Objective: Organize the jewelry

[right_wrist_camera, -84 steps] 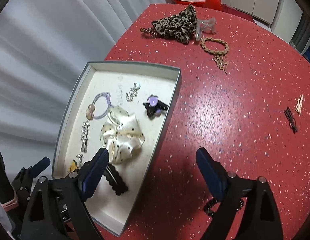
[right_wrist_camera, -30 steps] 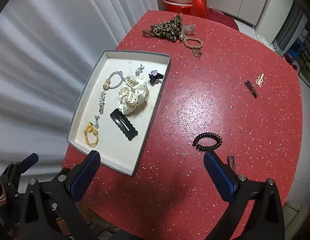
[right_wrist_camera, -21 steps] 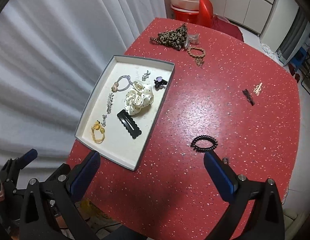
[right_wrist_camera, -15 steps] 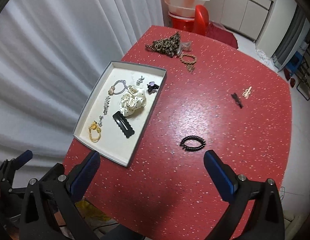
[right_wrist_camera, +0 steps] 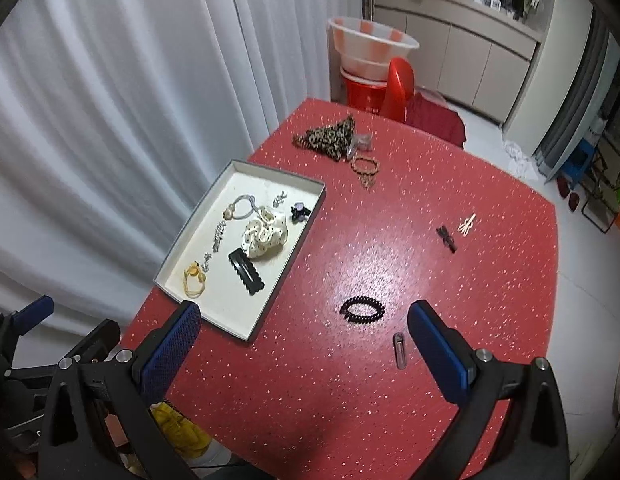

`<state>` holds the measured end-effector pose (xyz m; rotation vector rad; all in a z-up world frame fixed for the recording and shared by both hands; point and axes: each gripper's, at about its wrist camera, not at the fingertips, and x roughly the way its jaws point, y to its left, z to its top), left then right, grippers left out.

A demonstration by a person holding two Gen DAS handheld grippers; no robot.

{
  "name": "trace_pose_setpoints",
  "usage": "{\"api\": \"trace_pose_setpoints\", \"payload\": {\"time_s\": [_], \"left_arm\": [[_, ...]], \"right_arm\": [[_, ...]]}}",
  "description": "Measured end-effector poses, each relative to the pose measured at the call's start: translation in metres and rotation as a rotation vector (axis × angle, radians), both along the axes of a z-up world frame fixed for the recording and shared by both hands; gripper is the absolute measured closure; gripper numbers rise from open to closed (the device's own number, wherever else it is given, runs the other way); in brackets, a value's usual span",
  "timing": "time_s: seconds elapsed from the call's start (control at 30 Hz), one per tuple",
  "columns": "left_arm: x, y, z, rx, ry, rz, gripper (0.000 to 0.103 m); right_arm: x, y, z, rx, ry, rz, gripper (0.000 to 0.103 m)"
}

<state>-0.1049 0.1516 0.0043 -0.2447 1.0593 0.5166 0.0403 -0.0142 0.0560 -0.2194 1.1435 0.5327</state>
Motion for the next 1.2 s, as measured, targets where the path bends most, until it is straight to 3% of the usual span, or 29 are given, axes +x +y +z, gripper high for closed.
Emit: {"api": "trace_pose_setpoints", "payload": {"time_s": [1.2], "left_arm": [[-0.015,-0.001,0.008,0.018,-0.027,0.026,0.0]], "right_arm": [[-0.017,0.004,0.009,0.012,-0.016,0.017,0.0]]}}
